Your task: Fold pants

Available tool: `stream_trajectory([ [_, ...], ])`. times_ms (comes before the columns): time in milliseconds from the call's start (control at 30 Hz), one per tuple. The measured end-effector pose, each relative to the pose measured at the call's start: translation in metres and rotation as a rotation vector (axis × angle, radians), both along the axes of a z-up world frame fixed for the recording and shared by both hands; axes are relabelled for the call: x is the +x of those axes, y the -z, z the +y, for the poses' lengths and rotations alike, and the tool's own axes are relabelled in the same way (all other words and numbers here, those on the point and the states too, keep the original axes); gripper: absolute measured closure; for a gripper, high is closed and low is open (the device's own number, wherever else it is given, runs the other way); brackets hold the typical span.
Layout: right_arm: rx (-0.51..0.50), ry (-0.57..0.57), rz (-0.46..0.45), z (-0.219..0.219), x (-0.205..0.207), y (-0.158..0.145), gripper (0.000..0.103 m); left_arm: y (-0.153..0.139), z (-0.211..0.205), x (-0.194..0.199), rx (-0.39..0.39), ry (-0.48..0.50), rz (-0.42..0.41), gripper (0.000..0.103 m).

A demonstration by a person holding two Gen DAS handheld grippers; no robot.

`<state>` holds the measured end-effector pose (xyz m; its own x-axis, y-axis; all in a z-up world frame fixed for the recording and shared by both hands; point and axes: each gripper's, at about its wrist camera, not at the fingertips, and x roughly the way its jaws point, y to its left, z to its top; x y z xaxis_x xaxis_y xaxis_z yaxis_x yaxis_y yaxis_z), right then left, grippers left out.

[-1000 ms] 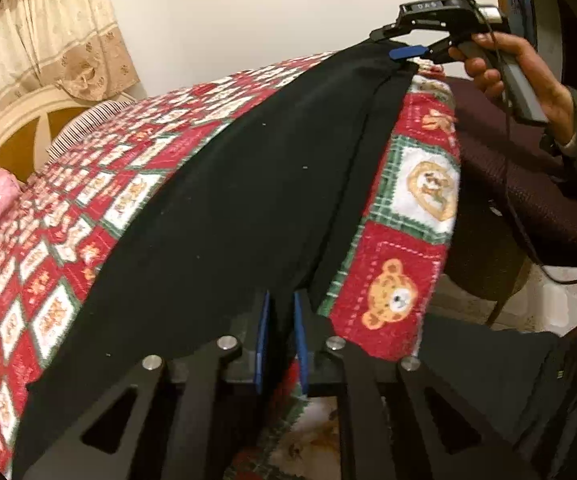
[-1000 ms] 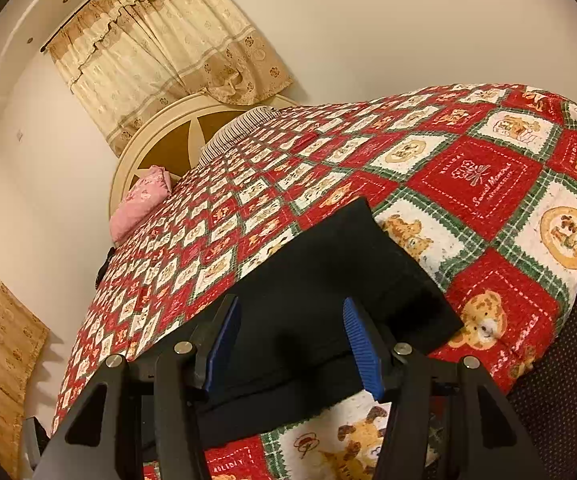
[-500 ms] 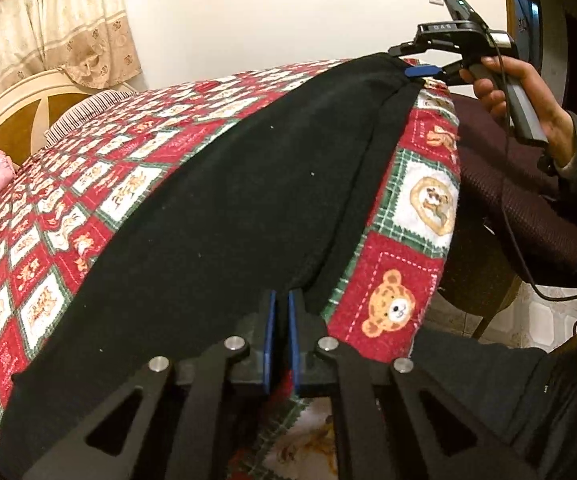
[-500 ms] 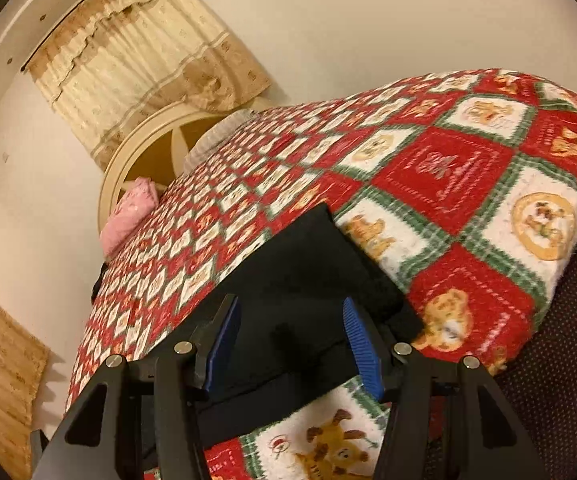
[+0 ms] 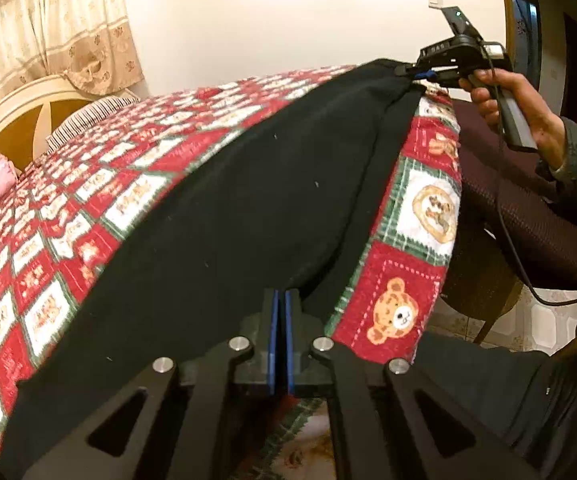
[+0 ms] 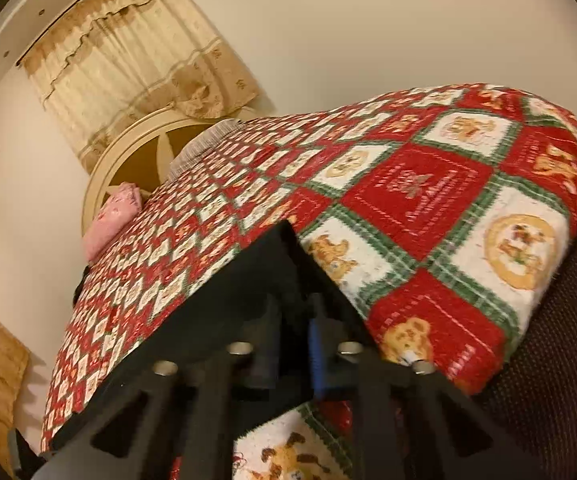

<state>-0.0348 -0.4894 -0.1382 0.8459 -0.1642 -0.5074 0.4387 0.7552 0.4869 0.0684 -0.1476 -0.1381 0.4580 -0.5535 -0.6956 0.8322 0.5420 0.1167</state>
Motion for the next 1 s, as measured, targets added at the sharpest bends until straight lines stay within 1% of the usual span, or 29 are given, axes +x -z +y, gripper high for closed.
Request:
stream_trajectory([
  [67, 0.008, -0.013, -0.050, -0.001, -0.005, -0.010, 0.094, -0.012, 0.006, 0.003, -0.026, -0.002, -0.007, 0.099],
  [133, -0.008, -0.029, -0.086, 0.001, -0.012, -0.023, 0.094, -0.024, 0.015, 0.004, -0.057, -0.004, -0.013, 0.099],
  [233, -0.056, -0.044, -0.096, 0.010, -0.026, -0.035, 0.094, -0.026, 0.021, 0.002, -0.075, 0.021, 0.014, 0.099],
  [333, -0.067, -0.037, -0.056, 0.012, -0.029, -0.028, 0.094, -0.015, 0.020, -0.005, -0.066, 0.046, 0.030, 0.100],
  [433, -0.043, -0.007, -0.008, 0.002, -0.032, -0.008, 0.094, -0.006, 0.019, -0.011, -0.063, 0.064, 0.053, 0.100],
  [500, -0.023, -0.009, 0.023, -0.004, -0.028, 0.005, 0.094, -0.001, 0.017, -0.013, -0.051, 0.078, 0.063, 0.100],
  [633, -0.064, -0.012, 0.034, -0.002, -0.025, 0.007, 0.094, 0.003, 0.015, -0.018, -0.039, 0.103, 0.073, 0.100],
  [667, -0.063, -0.012, 0.026, -0.002, -0.026, 0.007, 0.091, 0.004, 0.013, -0.019, -0.035, 0.108, 0.077, 0.100],
  [700, -0.056, -0.006, 0.022, -0.003, -0.027, 0.006, 0.079, 0.006, 0.012, -0.020, -0.027, 0.114, 0.076, 0.100],
  [733, -0.046, 0.010, 0.019, -0.006, -0.030, 0.005, 0.072, 0.008, 0.011, -0.021, -0.018, 0.117, 0.070, 0.100],
  [767, -0.040, 0.027, 0.001, -0.009, -0.034, 0.002, 0.060, 0.010, 0.011, -0.021, -0.013, 0.121, 0.071, 0.100],
  [867, -0.058, 0.054, -0.039, -0.019, -0.039, -0.017, 0.060, 0.012, 0.012, -0.021, -0.008, 0.127, 0.077, 0.100],
  [933, -0.069, 0.039, -0.043, -0.027, -0.034, -0.030, 0.060, 0.010, 0.014, -0.021, -0.013, 0.131, 0.077, 0.100],
  [1000, -0.073, 0.009, -0.023, -0.036, -0.022, -0.039, 0.060, 0.008, 0.016, -0.022, -0.021, 0.132, 0.079, 0.100],
])
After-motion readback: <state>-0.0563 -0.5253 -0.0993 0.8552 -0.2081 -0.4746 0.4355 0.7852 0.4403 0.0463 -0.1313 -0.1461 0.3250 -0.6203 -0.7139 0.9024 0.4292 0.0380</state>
